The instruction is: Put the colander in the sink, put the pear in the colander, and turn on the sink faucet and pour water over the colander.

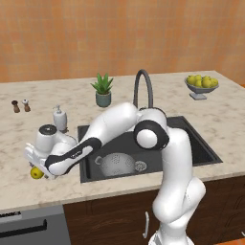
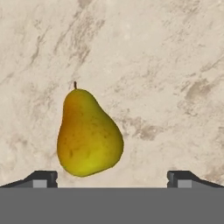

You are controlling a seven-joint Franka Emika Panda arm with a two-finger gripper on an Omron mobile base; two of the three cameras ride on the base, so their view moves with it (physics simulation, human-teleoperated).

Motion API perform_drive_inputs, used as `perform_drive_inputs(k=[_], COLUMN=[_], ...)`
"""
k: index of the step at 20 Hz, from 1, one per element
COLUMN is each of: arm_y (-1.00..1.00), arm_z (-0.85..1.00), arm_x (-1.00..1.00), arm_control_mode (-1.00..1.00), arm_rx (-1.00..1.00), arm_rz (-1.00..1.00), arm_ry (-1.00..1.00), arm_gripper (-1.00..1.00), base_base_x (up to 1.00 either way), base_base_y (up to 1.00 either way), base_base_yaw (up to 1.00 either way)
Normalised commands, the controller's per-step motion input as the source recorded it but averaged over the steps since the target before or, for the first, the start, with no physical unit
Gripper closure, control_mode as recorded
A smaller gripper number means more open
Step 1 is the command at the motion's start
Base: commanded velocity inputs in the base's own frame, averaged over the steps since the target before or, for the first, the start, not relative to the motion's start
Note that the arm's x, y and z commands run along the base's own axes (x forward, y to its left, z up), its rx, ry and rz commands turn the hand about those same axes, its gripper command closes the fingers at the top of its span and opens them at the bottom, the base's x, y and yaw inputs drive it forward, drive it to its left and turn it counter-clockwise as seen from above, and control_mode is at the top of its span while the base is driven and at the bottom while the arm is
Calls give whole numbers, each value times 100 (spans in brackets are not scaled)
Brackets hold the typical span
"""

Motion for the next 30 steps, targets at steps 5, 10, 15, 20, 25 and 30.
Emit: perform_drive_inputs(k=[5, 10, 15, 20, 25, 30], arm_y=[0, 1, 15, 17, 11, -3], arm_z=[-16, -1, -10, -16, -21, -24], arm_x=[17, 19, 4, 11, 9, -1], arm_control_mode=[-100, -100, -100, -100, -100, -100], arm_rx=[0, 0, 0, 0, 0, 0], arm_rz=[0, 0, 0, 0, 0, 0], arm_ry=[9, 3, 1, 0, 0, 3], arm_gripper=[-100, -100, -100, -100, -100, 100], base_base_x=[0, 0, 0, 0, 0, 0], base_base_y=[0, 0, 0, 0, 0, 0], base_base_yaw=[0, 0, 0, 0, 0, 0])
